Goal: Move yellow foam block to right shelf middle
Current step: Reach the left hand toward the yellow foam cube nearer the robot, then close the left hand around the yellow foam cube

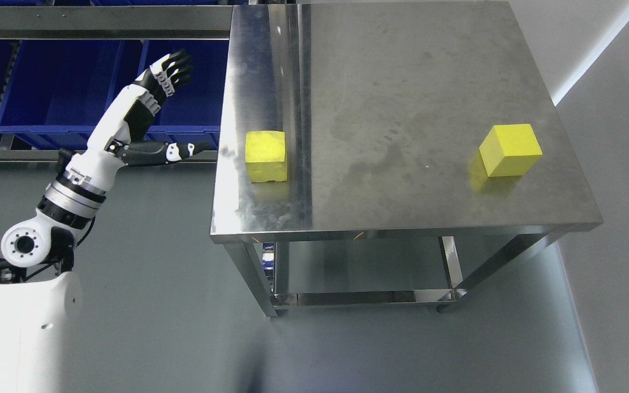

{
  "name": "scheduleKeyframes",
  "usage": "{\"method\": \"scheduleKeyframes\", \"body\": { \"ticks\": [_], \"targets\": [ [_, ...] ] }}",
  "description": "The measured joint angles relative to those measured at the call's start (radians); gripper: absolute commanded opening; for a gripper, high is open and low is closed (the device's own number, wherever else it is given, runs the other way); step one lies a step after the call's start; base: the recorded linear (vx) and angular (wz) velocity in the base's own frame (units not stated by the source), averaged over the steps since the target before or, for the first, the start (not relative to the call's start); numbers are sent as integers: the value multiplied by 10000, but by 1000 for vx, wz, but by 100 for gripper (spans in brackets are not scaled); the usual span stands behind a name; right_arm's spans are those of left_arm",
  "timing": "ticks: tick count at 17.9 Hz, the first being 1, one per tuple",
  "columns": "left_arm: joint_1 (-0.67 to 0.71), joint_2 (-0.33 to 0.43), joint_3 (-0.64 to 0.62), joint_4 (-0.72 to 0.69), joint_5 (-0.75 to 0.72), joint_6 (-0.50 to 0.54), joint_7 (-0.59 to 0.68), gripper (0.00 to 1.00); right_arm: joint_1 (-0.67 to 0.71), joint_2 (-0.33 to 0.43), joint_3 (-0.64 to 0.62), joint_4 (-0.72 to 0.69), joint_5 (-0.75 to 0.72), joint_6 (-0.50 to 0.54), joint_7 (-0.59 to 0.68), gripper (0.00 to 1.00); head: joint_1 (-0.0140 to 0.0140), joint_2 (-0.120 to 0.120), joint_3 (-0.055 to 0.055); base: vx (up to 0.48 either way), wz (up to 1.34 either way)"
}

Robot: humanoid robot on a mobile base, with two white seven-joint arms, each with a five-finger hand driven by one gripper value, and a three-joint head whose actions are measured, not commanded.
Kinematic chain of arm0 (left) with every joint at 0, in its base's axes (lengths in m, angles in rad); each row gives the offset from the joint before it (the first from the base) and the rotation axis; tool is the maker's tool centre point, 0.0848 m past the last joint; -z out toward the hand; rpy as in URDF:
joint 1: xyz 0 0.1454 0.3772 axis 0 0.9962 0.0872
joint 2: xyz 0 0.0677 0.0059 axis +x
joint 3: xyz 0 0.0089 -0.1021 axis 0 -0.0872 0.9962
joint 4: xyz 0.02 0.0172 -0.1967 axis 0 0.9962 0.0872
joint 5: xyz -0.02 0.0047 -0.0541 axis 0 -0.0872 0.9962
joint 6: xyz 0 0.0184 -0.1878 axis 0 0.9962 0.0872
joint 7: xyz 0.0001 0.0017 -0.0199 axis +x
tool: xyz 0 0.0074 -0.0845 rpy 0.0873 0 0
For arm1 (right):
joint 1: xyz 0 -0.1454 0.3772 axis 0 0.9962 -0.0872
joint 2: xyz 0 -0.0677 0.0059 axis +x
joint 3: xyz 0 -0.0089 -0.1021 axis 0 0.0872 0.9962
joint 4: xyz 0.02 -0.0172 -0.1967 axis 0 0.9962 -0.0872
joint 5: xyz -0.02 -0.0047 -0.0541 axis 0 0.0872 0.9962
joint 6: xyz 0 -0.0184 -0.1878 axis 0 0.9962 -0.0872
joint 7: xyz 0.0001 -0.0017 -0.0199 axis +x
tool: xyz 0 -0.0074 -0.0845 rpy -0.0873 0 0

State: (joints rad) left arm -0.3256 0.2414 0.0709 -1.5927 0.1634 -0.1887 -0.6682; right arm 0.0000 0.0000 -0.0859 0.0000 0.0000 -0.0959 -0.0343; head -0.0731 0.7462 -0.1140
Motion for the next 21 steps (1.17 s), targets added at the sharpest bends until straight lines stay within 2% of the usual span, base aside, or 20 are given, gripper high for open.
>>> {"method": "scheduleKeyframes", "body": {
  "ticks": [6, 12, 13, 16, 18, 21],
  "targets": [
    [-752, 254, -1545, 1009, -1021, -24, -289, 99, 0, 0, 0, 0, 0, 0, 0, 100, 0, 0, 0, 0, 0],
    [-1237, -40, -2528, 2110, -2016, -36, -319, 97, 0, 0, 0, 0, 0, 0, 0, 100, 0, 0, 0, 0, 0],
    [-1330, -106, -2635, 2281, -2164, -39, -277, 93, 0, 0, 0, 0, 0, 0, 0, 100, 0, 0, 0, 0, 0],
    [-1534, -263, -2857, 2639, -2441, -59, -259, 66, 0, 0, 0, 0, 0, 0, 0, 100, 0, 0, 0, 0, 4],
    [-1652, -400, -2926, 2885, -2562, -206, -252, 53, 0, 0, 0, 0, 0, 0, 0, 100, 0, 0, 0, -1, 28],
    [-1728, -661, -2826, 3136, -2652, -409, -289, 46, 0, 0, 0, 0, 0, 0, 0, 100, 0, 0, 0, -4, 53]
  ]
}}
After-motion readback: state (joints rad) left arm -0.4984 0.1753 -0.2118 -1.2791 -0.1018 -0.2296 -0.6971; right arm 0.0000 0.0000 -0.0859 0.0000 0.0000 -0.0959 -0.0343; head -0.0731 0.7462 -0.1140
